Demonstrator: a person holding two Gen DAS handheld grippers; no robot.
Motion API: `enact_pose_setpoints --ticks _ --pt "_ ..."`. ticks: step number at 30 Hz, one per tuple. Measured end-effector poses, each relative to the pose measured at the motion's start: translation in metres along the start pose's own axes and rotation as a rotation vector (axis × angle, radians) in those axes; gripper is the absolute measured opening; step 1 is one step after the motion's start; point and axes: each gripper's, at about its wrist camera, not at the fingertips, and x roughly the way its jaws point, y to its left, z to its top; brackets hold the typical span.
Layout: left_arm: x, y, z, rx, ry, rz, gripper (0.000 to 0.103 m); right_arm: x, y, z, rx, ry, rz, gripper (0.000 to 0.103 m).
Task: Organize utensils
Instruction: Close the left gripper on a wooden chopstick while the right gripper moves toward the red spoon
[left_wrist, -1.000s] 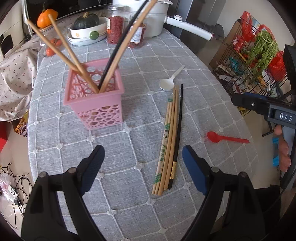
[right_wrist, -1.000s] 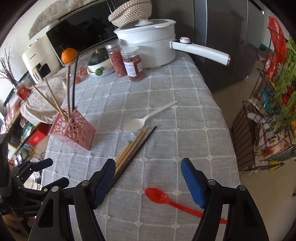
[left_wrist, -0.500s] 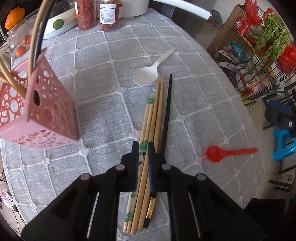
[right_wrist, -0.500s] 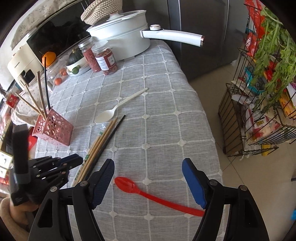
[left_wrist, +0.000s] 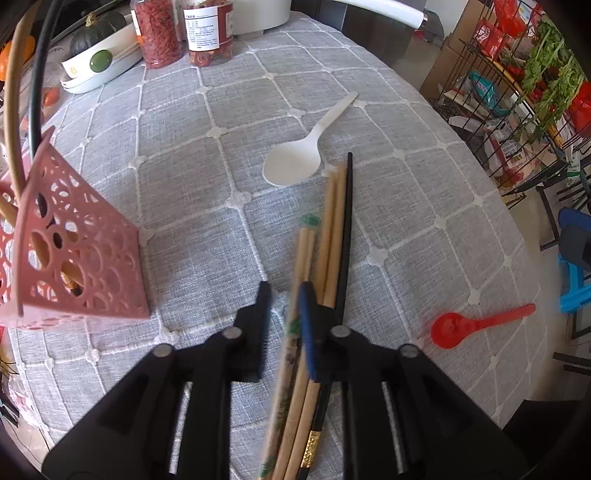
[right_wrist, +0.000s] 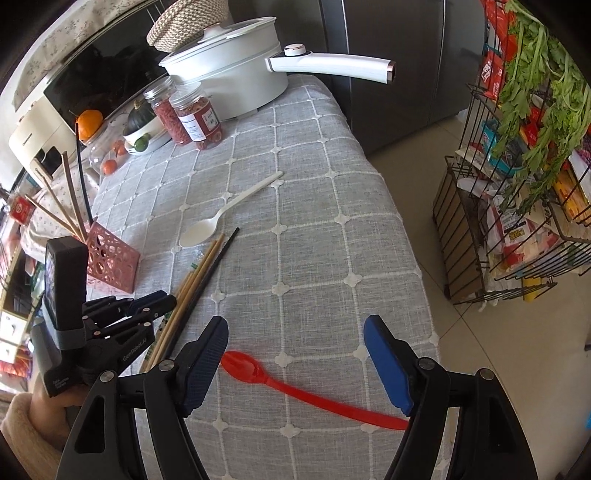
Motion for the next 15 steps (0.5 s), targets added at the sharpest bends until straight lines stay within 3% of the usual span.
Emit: enact_pose_setpoints --ticks 8,11,15 --pt "0.002 -0.005 0.003 0.028 -0.009 0.029 0.031 0.005 -0.004 0.000 0.035 0.017 0.008 0.077" --pt "0.001 -0.002 0.005 0.007 -0.019 0.030 0.011 0.007 -0.002 0.000 0.033 0.023 0.003 0.077" --pt "-0.011 -0.003 0.002 -0.003 -0.032 -0.010 0.006 0.009 0.000 0.001 0.035 0.027 0.000 0.077"
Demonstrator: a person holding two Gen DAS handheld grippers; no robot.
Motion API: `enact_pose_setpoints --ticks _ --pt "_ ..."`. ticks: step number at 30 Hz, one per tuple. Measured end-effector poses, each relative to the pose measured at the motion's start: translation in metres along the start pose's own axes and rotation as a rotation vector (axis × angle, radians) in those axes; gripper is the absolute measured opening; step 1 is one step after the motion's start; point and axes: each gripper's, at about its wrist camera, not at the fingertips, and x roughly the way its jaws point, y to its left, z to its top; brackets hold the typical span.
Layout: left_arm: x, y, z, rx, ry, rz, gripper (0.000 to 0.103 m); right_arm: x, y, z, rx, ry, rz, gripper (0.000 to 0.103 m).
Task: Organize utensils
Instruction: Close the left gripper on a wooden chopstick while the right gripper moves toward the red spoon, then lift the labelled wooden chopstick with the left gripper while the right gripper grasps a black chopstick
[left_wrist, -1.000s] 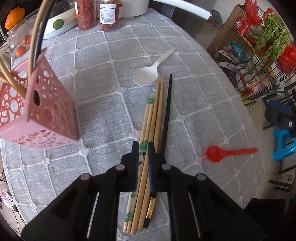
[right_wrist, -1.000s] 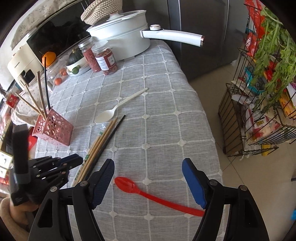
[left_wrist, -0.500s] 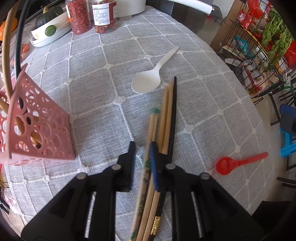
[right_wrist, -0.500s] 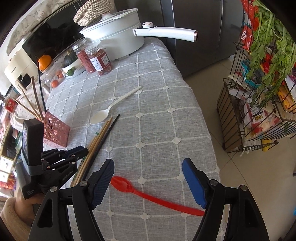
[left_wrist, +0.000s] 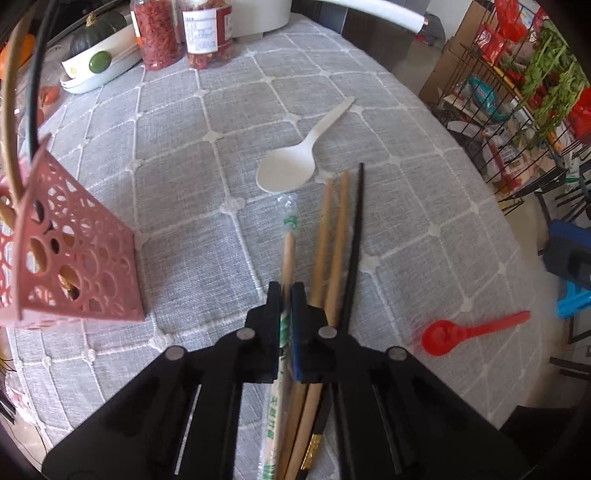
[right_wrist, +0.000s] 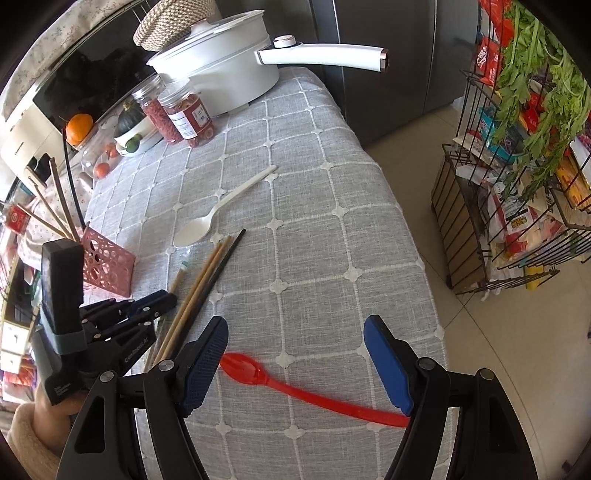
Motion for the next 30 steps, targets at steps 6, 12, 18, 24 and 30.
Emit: enact_pose_setpoints --ticks 6,12,18,24,30 --pt "-0.043 -0.005 -0.009 0.038 -0.082 -0.039 0.006 0.006 0.007 0.003 0.006 0.010 -0.006 0.077" --pt "-0.088 0.004 -0.023 0.073 -0.169 -0.067 0.006 0.025 0.029 0.009 0.006 0.048 0.006 0.077" --pt "-0.109 0.025 -0.033 0.055 -0.223 -0.073 0.006 0.053 0.059 0.015 -0.004 0.096 -0.007 0.077" --pt "-0.121 0.047 -0.039 0.013 -0.247 -0.075 0.006 0.077 0.079 0.022 0.000 0.125 -0.024 0.077" --pt "-0.133 0.060 -0.049 -0.003 -0.261 -0.069 0.006 0.102 0.081 0.028 0.047 0.167 -0.058 0.058"
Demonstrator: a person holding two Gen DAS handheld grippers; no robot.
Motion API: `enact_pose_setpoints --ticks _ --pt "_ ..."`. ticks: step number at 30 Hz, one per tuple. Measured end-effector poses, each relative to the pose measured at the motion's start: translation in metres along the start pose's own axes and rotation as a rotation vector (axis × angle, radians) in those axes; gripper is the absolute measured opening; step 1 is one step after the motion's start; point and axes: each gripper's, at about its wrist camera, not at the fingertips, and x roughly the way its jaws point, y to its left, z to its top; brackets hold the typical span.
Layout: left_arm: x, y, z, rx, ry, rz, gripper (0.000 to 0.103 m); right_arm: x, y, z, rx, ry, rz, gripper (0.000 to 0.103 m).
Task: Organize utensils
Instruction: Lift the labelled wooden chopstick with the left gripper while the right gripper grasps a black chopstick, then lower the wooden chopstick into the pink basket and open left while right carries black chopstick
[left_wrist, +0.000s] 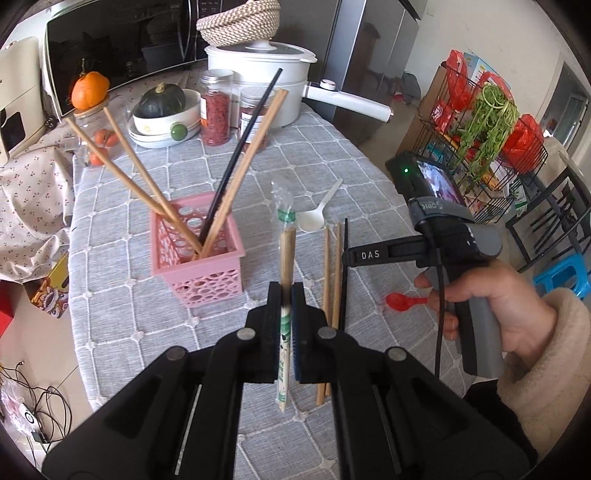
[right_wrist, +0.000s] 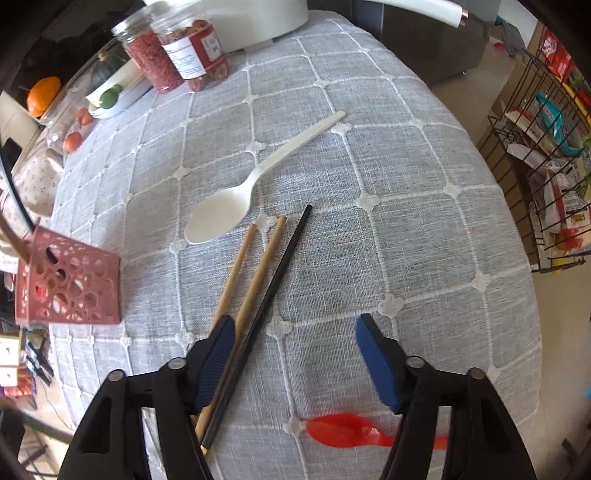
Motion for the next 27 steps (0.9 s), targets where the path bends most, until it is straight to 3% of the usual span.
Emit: enact_pose_setpoints --ticks 4,11,13,15,17,18,21,27 --pt "-0.005 0.009 -0.002 -0.015 -0.008 0.008 0.006 0.009 0.000 0.003 0.027 0.009 -0.001 0.052" --pt "-0.011 0.021 -0.006 -0.035 -0.018 0.024 0.006 0.012 0.016 -0.001 -0.021 0.005 -0.091 0.046" --pt "-0.011 0.023 -0.006 -0.039 -0.019 0.028 0.006 0.013 0.022 -0.004 -0.046 0.003 -0.134 0.042" --pt "-0.012 0.025 -0.006 -0.045 -0.022 0.031 0.006 0.012 0.028 -0.006 -0.043 -0.001 -0.129 0.027" --pt "-0.014 0.027 -0.007 -0.052 -0.030 0.033 0.006 0.011 0.029 -0.009 -0.034 -0.009 -0.118 0.022" --pt "-0.015 0.027 -0.007 -0.055 -0.034 0.033 0.006 0.011 0.026 -0.009 -0.026 -0.011 -0.105 0.015" --pt "-0.018 0.030 -0.008 -0.059 -0.050 0.034 0.006 0.008 0.008 -0.005 0.030 -0.010 -0.018 0.009" --pt "-0.028 0.038 -0.005 -0.090 -0.077 0.035 0.006 -0.004 -0.031 -0.010 0.172 0.004 0.194 0.006"
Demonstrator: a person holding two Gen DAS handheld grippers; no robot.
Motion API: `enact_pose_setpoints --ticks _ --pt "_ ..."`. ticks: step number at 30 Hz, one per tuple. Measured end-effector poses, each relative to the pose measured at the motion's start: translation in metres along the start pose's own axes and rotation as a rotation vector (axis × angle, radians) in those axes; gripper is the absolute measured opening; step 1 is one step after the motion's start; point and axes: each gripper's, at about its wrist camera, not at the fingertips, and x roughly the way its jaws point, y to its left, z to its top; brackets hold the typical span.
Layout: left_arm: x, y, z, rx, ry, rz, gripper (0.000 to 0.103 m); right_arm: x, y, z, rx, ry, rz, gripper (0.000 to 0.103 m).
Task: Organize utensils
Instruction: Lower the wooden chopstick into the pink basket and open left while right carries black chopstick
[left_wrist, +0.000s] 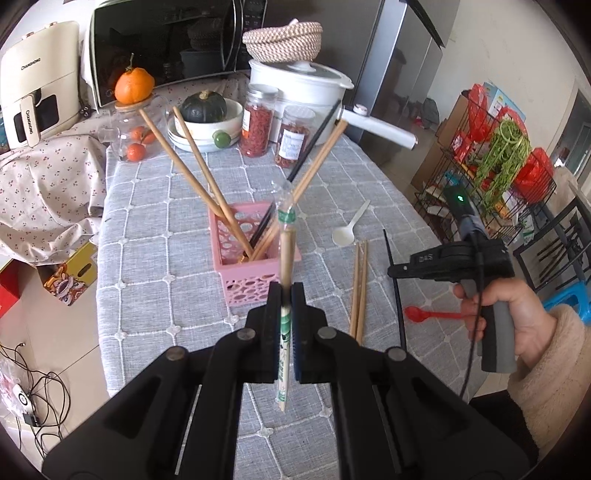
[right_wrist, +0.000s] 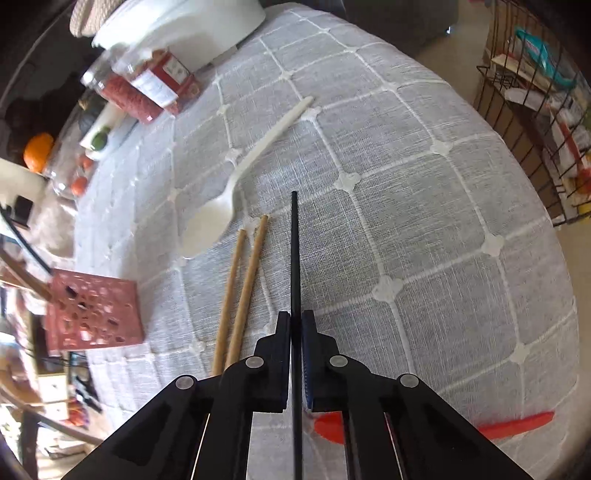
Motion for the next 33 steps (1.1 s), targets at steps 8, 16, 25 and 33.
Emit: enact_pose_setpoints --ticks 8,16,25,33 --pt "-0.044 -0.002 0.010 -0.049 -0.271 -0.010 0.006 -0.075 0.010 -0.022 -0.089 -0.164 0.122 0.006" --pt "-0.052 0.008 0.017 -0.132 -0.536 0.037 0.006 -0.128 0.013 -0.039 -0.156 -0.291 0.184 0.006" --pt "-0.032 0.019 0.023 -0.244 -0.598 0.067 0.006 -0.142 0.034 -0.041 -0.183 -0.340 0.210 0.006" --pt "-0.021 0.016 0.027 -0.293 -0.638 0.106 0.006 -0.137 0.043 -0.042 -0.201 -0.342 0.228 0.006"
